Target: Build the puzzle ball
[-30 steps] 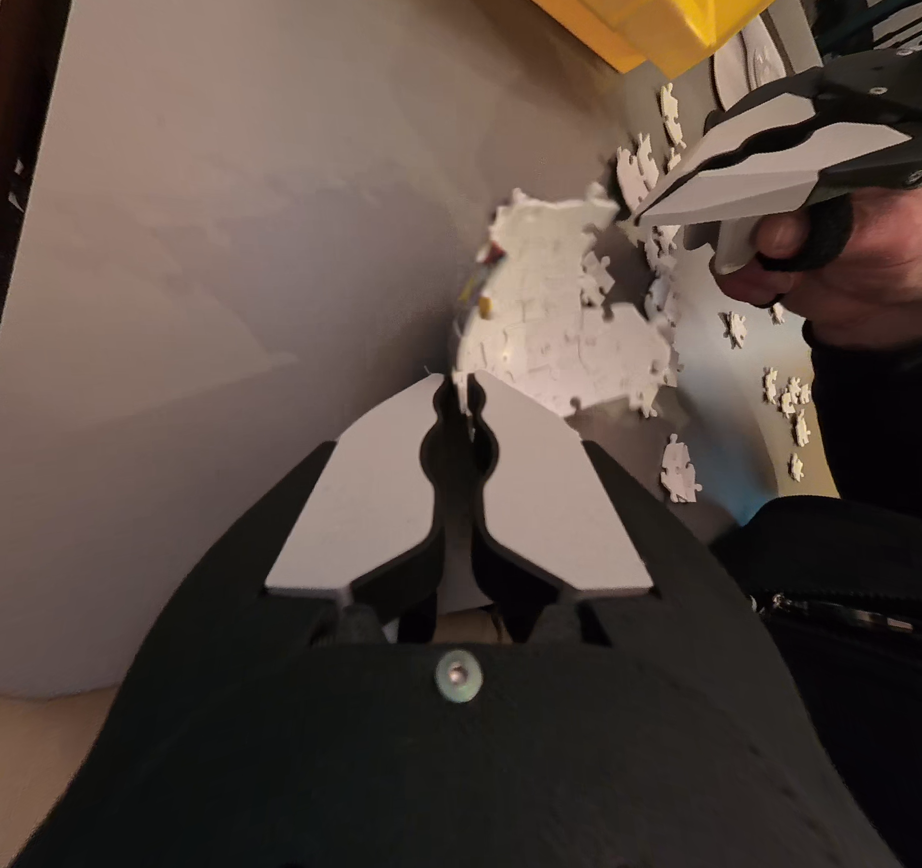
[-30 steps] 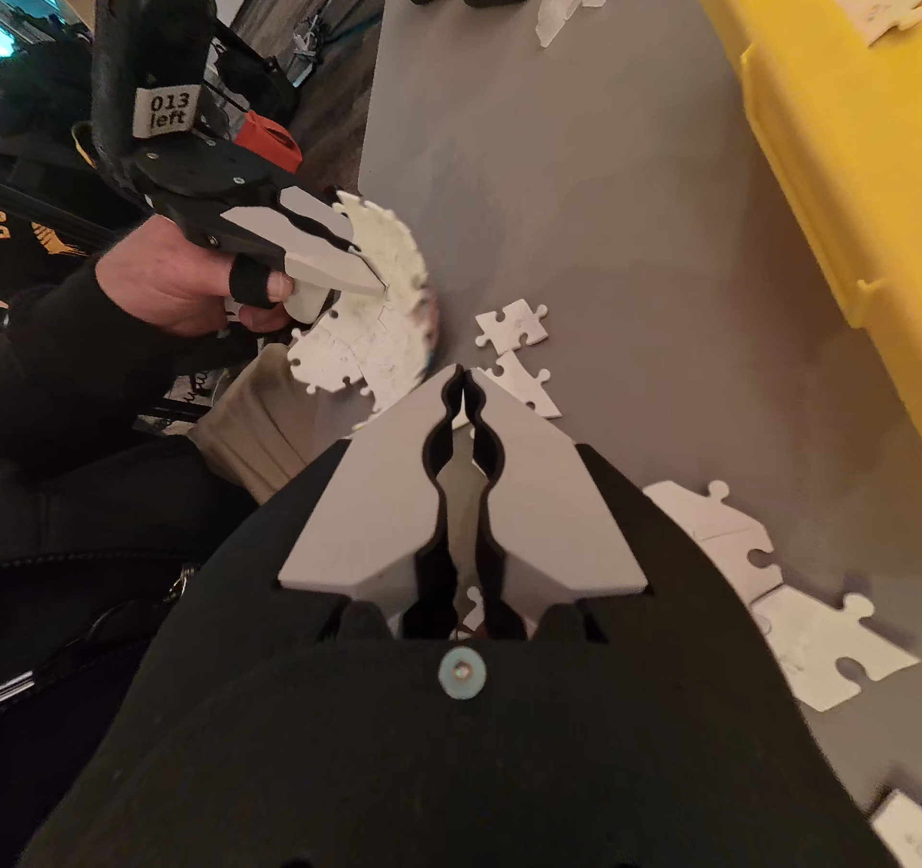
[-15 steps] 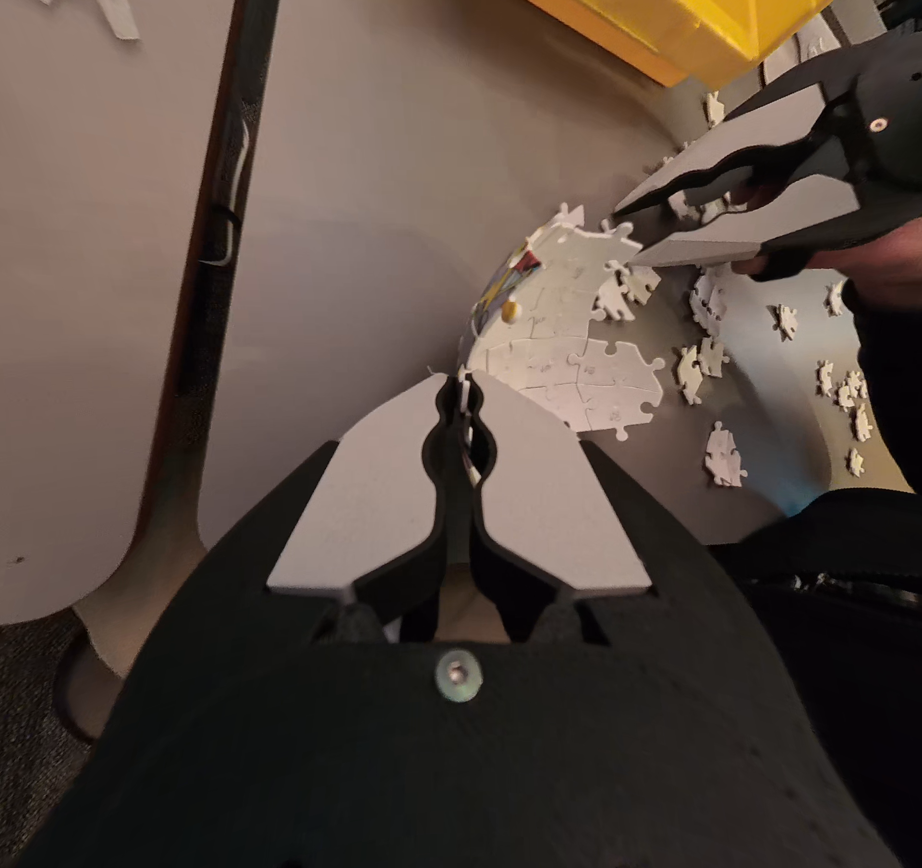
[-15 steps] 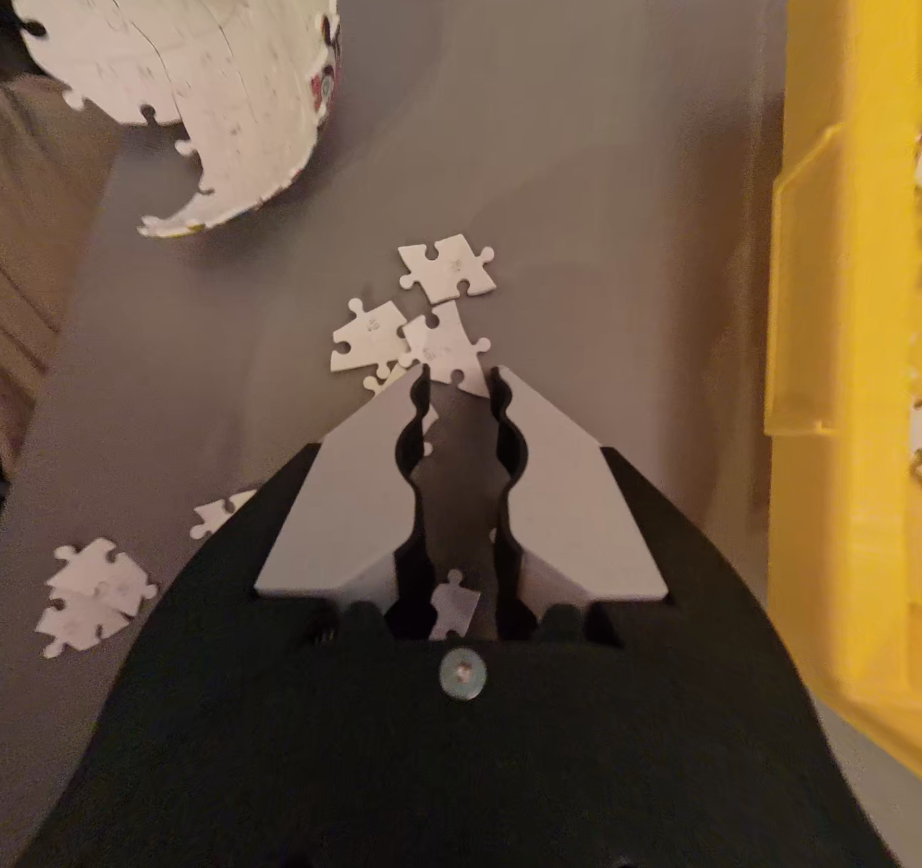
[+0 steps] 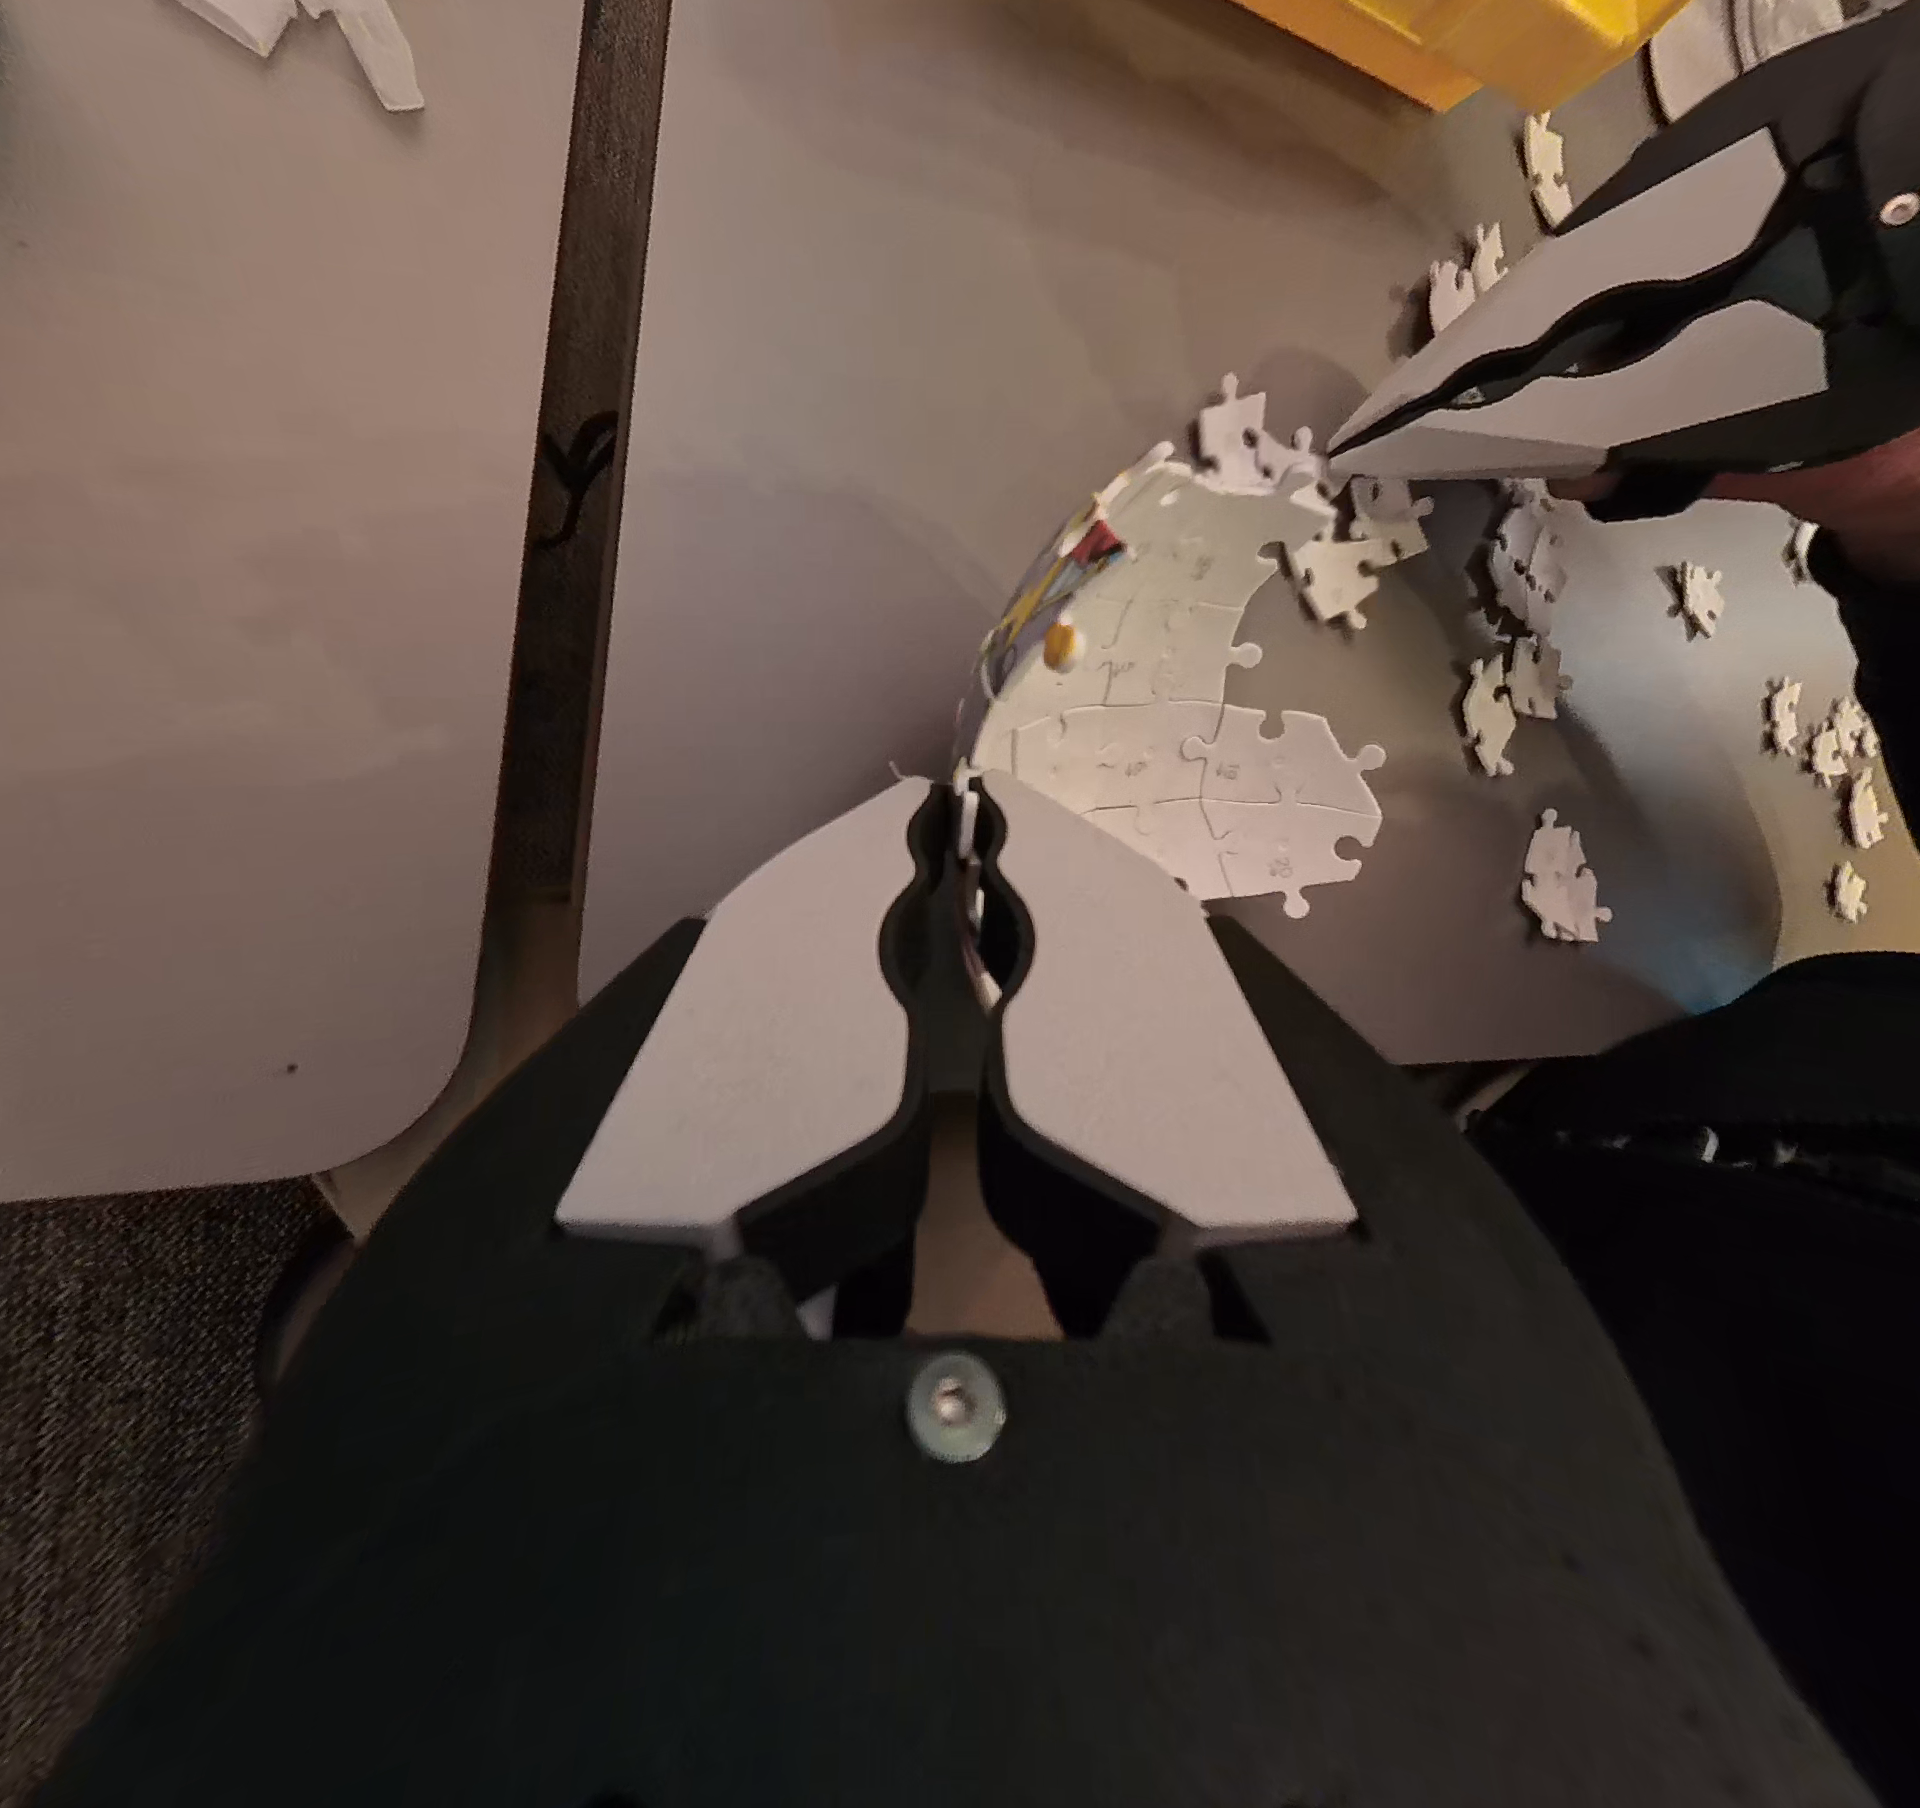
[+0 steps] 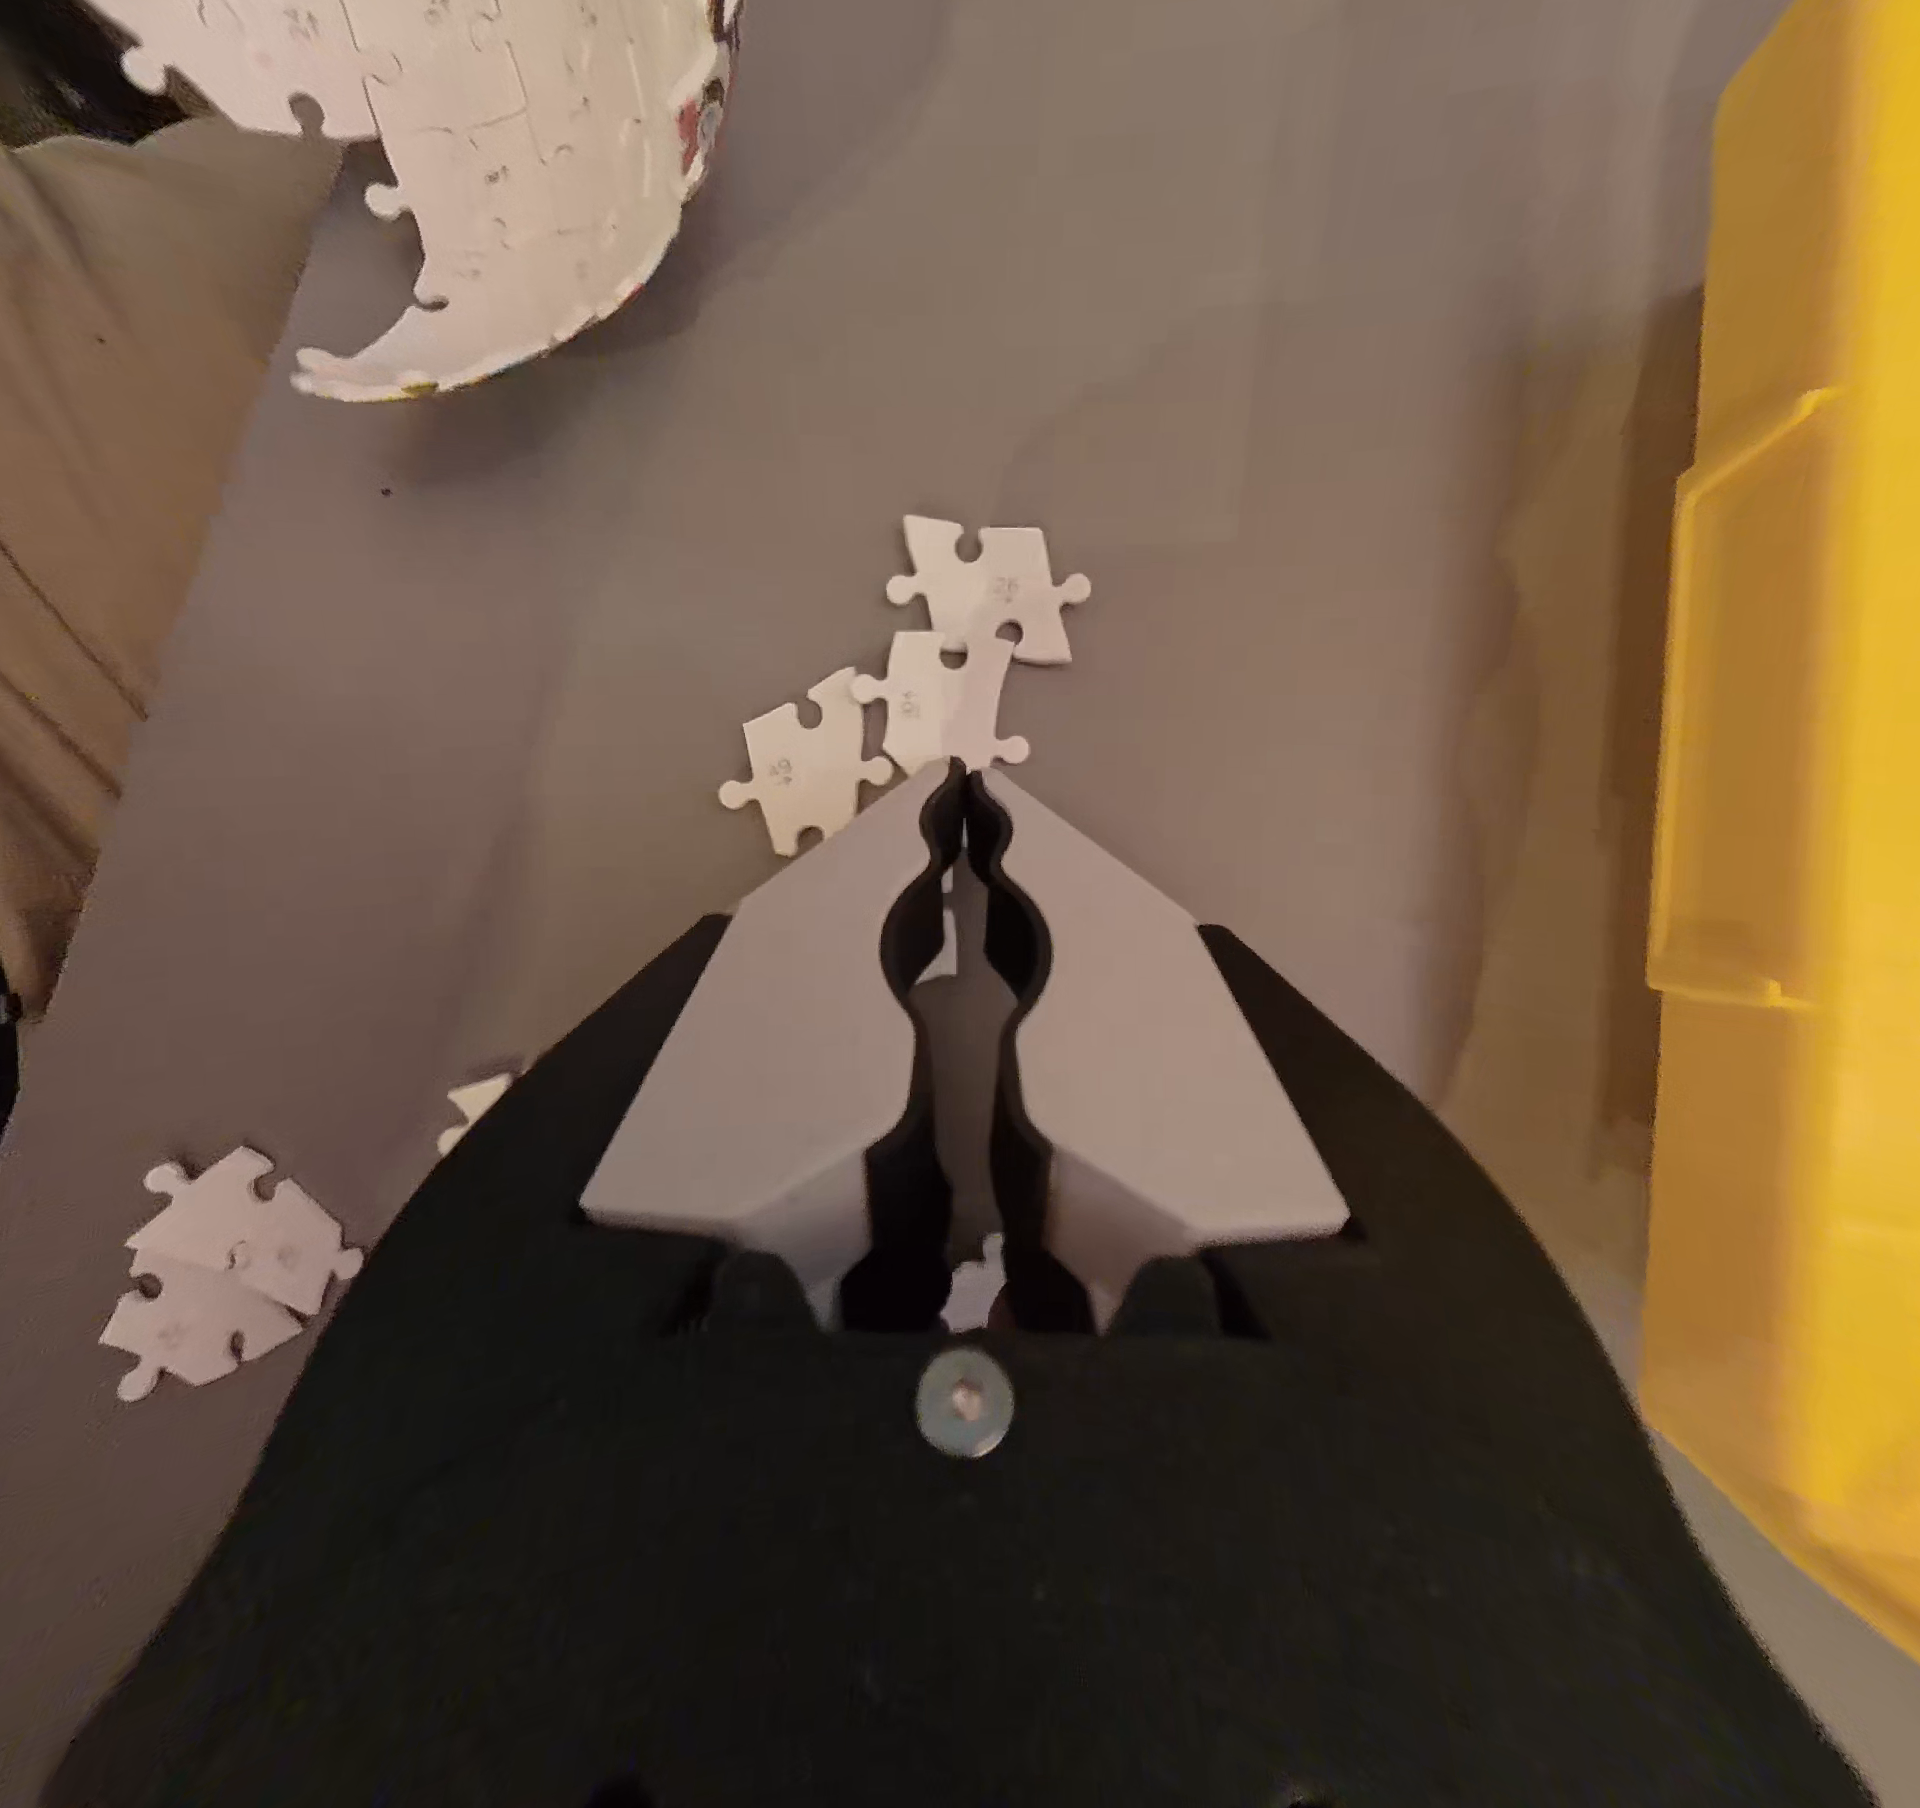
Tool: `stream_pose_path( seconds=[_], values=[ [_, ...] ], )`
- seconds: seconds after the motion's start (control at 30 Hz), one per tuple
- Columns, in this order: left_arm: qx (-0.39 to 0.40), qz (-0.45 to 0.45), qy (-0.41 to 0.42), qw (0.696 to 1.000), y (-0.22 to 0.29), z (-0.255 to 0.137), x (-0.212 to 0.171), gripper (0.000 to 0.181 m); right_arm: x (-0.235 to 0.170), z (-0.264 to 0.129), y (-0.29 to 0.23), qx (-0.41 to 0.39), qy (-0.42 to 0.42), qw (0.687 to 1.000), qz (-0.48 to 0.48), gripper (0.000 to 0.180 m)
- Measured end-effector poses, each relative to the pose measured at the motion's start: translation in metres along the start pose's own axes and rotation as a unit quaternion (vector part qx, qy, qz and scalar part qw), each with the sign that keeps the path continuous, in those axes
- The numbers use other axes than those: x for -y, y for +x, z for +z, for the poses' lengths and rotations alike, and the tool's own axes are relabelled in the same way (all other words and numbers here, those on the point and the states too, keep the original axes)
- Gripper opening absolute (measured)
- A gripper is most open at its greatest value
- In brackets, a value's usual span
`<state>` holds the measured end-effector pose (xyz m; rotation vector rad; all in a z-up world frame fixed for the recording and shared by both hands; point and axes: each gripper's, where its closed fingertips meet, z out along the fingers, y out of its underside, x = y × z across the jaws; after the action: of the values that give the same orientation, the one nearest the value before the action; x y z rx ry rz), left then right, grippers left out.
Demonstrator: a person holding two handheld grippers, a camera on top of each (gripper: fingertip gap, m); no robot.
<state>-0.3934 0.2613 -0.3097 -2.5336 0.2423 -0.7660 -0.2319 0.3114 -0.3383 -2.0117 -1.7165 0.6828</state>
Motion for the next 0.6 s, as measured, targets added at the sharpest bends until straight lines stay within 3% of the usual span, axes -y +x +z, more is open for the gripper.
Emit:
stream_pose_path(
  seconds=[0.07, 0.17, 0.27, 0.43, 0.6],
  values=[
    [0.005, 0.007, -0.004, 1.0, -0.002, -0.004, 0.001, 0.003, -0.001, -0.001, -0.001, -0.005, -0.008, 1.0, -0.002, 0.0],
    [0.008, 0.012, -0.005, 1.0, -0.006, -0.008, 0.003, 0.003, 0.005, -0.001, 0.001, -0.022, -0.002, 1.0, -0.001, 0.025],
    [0.011, 0.021, -0.011, 1.0, -0.007, -0.009, 0.003, 0.003, 0.003, 0.006, 0.0, -0.025, -0.029, 0.999, -0.027, 0.021],
    [0.004, 0.024, -0.01, 1.0, -0.006, -0.006, 0.003, 0.004, 0.007, 0.01, -0.001, -0.009, -0.024, 0.999, -0.027, 0.0],
    [0.0, 0.023, -0.013, 1.0, -0.009, -0.004, 0.0, 0.004, 0.006, 0.009, -0.001, -0.007, -0.024, 1.0, -0.018, 0.0]
  ],
)
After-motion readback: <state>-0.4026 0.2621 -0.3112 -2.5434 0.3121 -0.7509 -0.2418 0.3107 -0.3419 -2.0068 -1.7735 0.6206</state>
